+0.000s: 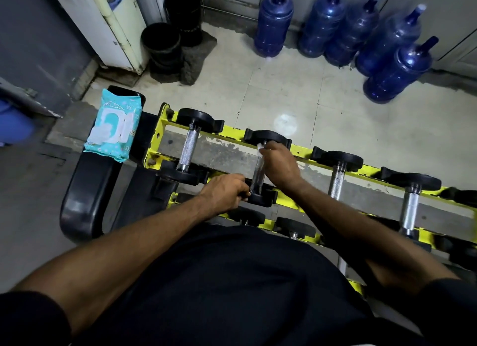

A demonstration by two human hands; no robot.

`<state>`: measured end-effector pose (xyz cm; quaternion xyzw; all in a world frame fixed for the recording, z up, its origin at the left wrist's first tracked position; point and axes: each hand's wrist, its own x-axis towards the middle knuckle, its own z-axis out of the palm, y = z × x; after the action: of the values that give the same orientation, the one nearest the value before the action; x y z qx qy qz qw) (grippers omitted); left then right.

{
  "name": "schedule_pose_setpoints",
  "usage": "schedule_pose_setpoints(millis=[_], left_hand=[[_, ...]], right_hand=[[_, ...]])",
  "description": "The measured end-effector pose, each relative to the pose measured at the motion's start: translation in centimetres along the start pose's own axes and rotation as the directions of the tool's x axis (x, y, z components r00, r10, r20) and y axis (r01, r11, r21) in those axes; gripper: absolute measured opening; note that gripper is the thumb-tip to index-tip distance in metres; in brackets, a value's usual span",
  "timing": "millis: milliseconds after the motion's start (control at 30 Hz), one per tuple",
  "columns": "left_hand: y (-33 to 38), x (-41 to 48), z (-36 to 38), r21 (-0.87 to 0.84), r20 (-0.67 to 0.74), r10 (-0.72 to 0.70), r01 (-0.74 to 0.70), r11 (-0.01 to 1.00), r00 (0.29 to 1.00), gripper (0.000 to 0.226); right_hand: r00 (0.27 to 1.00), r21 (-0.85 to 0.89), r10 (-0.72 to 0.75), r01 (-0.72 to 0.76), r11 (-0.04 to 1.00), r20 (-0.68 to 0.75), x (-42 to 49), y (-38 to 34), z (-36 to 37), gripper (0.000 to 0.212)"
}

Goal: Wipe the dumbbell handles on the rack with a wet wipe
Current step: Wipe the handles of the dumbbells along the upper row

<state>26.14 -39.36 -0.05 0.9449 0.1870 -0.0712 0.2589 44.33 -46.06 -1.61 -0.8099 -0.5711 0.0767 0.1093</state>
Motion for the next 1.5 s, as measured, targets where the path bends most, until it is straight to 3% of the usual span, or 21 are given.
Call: schedule_pose_setpoints(millis=[67,133,200,300,400,433,500,567,600,633,700,767,800,867,933,1000,1067,1200,1300,1367,1500], left_hand=[[0.0,-0.1,0.1,0.002,-0.007,-0.002,0.002,1.0,1.0,0.012],[-0.1,-0.1,0.1,0.003,-0.01,0.001,-0.001,1.0,1.0,0.011],[-0.1,-0.2,0.0,0.006,-0.01,0.006,-0.006,1.0,1.0,0.012],[0.0,-0.2,-0.1,-0.002,0.002,0.022,-0.022,1.0,1.0,0.014],[0.0,-0.3,-0.1,0.001,0.002,0.024,-0.024,1.0,1.0,0.014],[0.0,-0.4,-0.1,-0.002,-0.001,0.018,-0.018,1.0,1.0,0.014],[0.0,-0.5,0.0,0.002,-0.008,0.009,-0.009,1.0,1.0,0.014],[-0.1,-0.5,0.1,0.001,-0.022,0.005,-0.005,1.0,1.0,0.015],[-0.1,-0.5,0.1,0.002,-0.024,0.001,-0.001,1.0,1.0,0.015],[0.0,-0.4,0.1,0.005,-0.024,-0.001,0.001,1.0,1.0,0.015],[0.0,-0.3,0.1,0.011,-0.031,0.0,0.0,1.0,1.0,0.014],[0.0,-0.3,0.1,0.014,-0.032,-0.001,0.002,1.0,0.999,0.014],[0.0,-0.3,0.2,0.014,-0.029,-0.003,0.003,1.0,1.0,0.014],[0.1,-0.3,0.1,0.011,-0.021,-0.003,0.004,1.0,1.0,0.015],[0.1,-0.3,0.0,0.011,-0.015,-0.002,0.003,1.0,1.0,0.016],[0.1,-0.3,-0.1,0.012,-0.012,-0.006,0.006,1.0,1.0,0.017],[0.1,-0.4,-0.1,0.012,-0.015,-0.01,0.01,1.0,1.0,0.017],[0.0,-0.4,0.0,0.009,-0.019,-0.008,0.008,1.0,1.0,0.017],[0.0,-0.4,0.1,-0.003,-0.017,-0.009,0.009,1.0,1.0,0.016],[0.0,-0.3,0.1,-0.006,-0.013,-0.011,0.011,1.0,1.0,0.014],[0.0,-0.4,0.2,-0.007,-0.016,-0.015,0.015,1.0,1.0,0.013]], right_hand=[[0.991,-0.216,-0.092,0.112,0.97,0.102,0.9,-0.8,-0.7,0.028],[0.966,-0.334,-0.131,0.203,0.92,0.224,1.2,-1.9,-1.2,0.025],[0.897,-0.391,-0.208,0.366,0.844,0.391,1.3,-2.6,-1.1,0.023],[0.753,-0.274,-0.323,0.548,0.79,0.574,1.3,-3.1,-1.3,0.02],[0.696,-0.187,-0.369,0.584,0.79,0.616,1.2,-2.9,-1.7,0.016],[0.72,-0.18,-0.37,0.562,0.808,0.587,1.1,-2.3,-1.3,0.015],[0.865,-0.13,-0.31,0.387,0.913,0.396,0.4,-0.7,-0.2,0.014],[0.988,0.091,-0.037,0.023,0.996,0.153,-1.0,0.2,0.5,0.016],[0.99,0.236,0.125,-0.138,0.962,0.069,-1.8,0.3,0.8,0.014],[0.962,0.359,0.271,-0.265,0.895,0.036,-2.5,0.3,1.2,0.009],[0.841,0.546,0.527,-0.499,0.672,0.119,-3.1,-0.1,2.2,0.01],[0.647,0.716,0.707,-0.634,0.292,0.285,-2.3,0.0,2.6,0.018],[0.572,0.768,0.735,-0.631,0.111,0.364,-1.5,0.3,2.7,0.024],[0.551,0.815,0.681,-0.568,-0.118,0.483,0.0,0.8,2.2,0.03],[0.578,0.818,0.609,-0.529,-0.226,0.542,1.0,1.1,1.5,0.032],[0.578,0.783,0.528,-0.472,-0.405,0.622,1.2,1.4,1.3,0.031],[0.591,0.717,0.413,-0.507,-0.478,0.693,0.6,1.7,1.3,0.032],[0.595,0.651,0.266,-0.715,-0.256,0.758,-0.7,2.4,1.8,0.027],[0.576,0.635,0.344,-0.768,-0.081,0.741,-1.4,3.0,1.7,0.016],[0.603,0.66,0.447,-0.75,0.035,0.661,-2.0,2.7,1.7,0.016],[0.749,0.728,0.549,-0.601,0.328,0.371,-2.4,2.0,2.3,0.011]])
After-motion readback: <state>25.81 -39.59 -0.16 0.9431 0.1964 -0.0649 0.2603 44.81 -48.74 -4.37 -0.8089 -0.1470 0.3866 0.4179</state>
